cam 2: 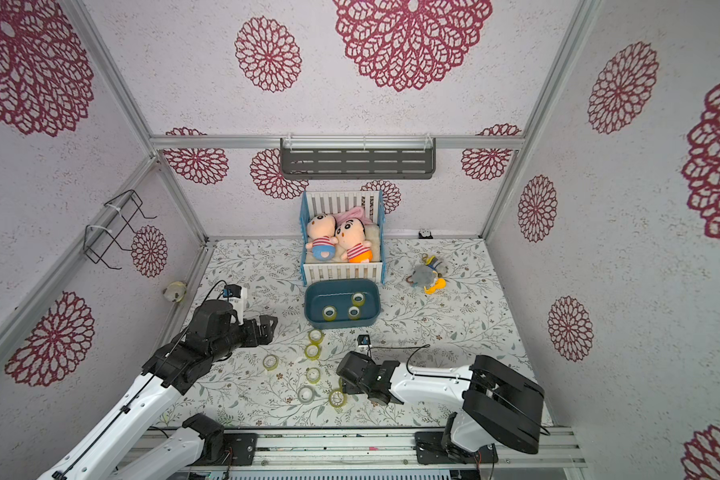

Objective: Put the transparent tape into the storage box
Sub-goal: Move the tape to the center of the board, then pick up the tape at the center of the board.

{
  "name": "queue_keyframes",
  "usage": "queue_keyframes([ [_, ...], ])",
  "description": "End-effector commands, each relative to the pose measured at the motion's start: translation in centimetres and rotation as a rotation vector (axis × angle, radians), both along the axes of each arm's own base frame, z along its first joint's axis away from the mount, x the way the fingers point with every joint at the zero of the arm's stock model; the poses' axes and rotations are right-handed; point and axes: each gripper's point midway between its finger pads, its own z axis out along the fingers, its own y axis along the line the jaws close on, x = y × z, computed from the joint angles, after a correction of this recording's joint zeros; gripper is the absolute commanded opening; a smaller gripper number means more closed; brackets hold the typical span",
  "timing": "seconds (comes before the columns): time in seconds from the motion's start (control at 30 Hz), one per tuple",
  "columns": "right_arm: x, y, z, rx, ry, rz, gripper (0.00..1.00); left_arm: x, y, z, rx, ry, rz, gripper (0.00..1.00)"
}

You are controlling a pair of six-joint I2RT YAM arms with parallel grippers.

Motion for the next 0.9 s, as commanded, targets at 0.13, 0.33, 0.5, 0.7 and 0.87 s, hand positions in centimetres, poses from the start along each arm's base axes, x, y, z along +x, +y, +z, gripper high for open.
queue_keyframes([
  [0.13,-0.2,-7.1,-1.0,-0.136,-0.003,-0.169,0.75,0.2,0.2,0.7,0.024,-0.017,0.011,0.97],
  [0.33,0.0,-8.3,2.5,-0.007,-0.084,-0.162,0.75,0.2,0.2,0.8,0.033,-0.024,0.013,0.97],
  [0.5,0.0,-8.0,4.1,0.062,-0.105,-0.112,0.77,0.2,0.2,0.7,0.043,-0.018,0.016,0.97],
  [0.7,0.6,-7.7,3.3,0.11,-0.041,-0.079,0.77,0.0,0.3,0.9,0.053,-0.031,0.021,0.97],
  [0.87,0.9,-6.7,2.0,0.101,-0.003,-0.05,0.74,0.0,0.3,1.0,0.052,-0.033,0.02,0.97],
])
